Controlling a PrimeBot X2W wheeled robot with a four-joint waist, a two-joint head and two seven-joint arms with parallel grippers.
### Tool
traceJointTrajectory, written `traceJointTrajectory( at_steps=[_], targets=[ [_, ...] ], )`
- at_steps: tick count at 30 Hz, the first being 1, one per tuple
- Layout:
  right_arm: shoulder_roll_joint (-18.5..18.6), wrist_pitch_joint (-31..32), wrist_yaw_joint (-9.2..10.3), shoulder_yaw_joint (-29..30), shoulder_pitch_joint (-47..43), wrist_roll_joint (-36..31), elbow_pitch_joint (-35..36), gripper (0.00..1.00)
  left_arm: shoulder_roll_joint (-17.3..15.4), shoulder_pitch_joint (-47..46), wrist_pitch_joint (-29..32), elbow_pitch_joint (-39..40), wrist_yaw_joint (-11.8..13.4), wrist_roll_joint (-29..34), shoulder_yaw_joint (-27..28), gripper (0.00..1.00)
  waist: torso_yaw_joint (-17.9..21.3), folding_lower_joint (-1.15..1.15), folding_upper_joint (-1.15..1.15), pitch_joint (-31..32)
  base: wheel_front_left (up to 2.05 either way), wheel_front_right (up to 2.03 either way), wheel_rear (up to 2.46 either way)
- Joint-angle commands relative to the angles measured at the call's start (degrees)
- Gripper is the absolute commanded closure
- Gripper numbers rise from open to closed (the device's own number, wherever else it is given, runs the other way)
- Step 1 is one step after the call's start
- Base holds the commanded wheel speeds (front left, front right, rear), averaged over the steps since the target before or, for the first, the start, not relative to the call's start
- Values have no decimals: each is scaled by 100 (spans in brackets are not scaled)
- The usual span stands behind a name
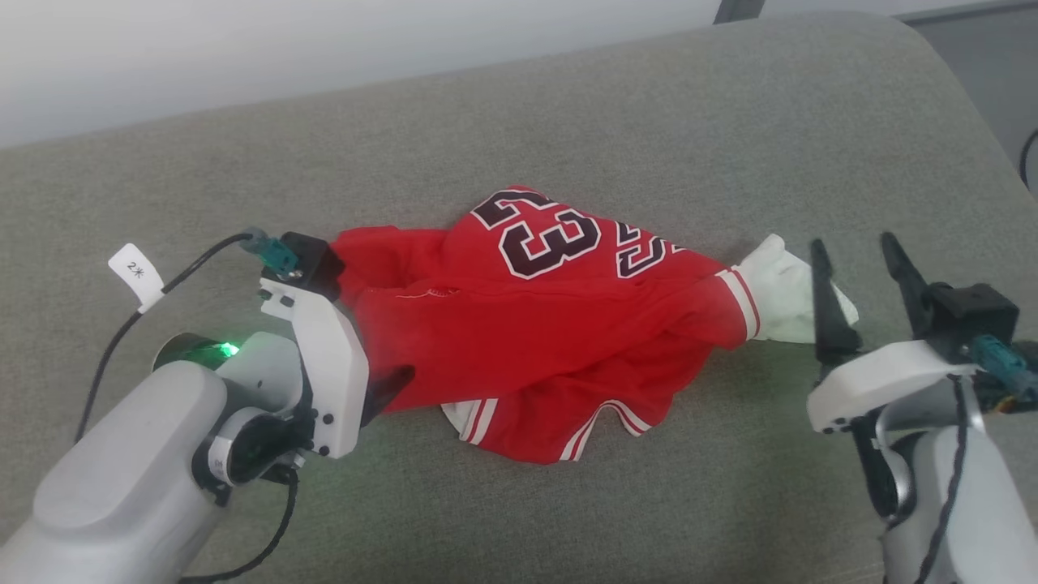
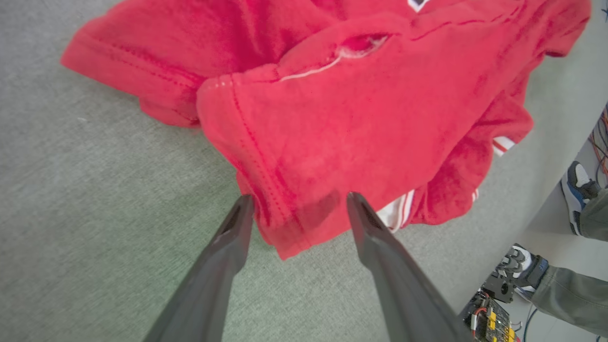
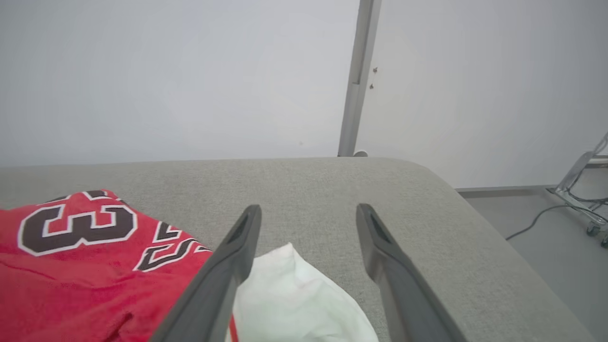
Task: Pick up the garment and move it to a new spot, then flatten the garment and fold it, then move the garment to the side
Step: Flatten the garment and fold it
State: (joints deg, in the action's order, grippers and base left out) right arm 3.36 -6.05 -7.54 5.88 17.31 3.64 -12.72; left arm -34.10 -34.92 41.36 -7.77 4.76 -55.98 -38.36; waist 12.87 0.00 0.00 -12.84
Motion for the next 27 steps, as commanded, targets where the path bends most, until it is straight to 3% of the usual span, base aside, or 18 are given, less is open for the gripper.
traceJointTrajectory(
  at_steps=[1, 6, 7, 8, 20, 27],
  targets=[
    [-37, -42, 10, -11, 56, 26, 11, 0, -26, -66, 29, -34, -7, -4, 12, 0, 12, 0, 0, -16, 0, 0, 0],
    [-46, -221, 10, -127, 127, 52, -92, 0, 138, -154, -8, -464, -127, -96, -2, 0, 25, 0, 0, -71, 0, 0, 0],
    [-47, -249, 10, -146, 145, 62, -115, 0, 158, -190, -30, -546, -165, -97, -12, 42, 23, 0, 0, -79, 0, 0, 0],
    [-51, -281, 10, -165, 159, 67, -133, 0, 211, -204, -31, -633, -180, -148, 4, 100, 20, 0, 0, -81, 0, 0, 0],
    [-53, -428, 10, -219, 157, 162, -163, 0, 210, -856, -298, -738, -377, 14, 195, 100, 1, 0, 0, -86, 0, 0, 0],
    [-51, -472, 10, -466, 288, 279, -219, 0, 257, -1508, -690, -926, -601, 414, 212, 100, 277, 0, 0, -223, 0, 0, 0]
  ],
)
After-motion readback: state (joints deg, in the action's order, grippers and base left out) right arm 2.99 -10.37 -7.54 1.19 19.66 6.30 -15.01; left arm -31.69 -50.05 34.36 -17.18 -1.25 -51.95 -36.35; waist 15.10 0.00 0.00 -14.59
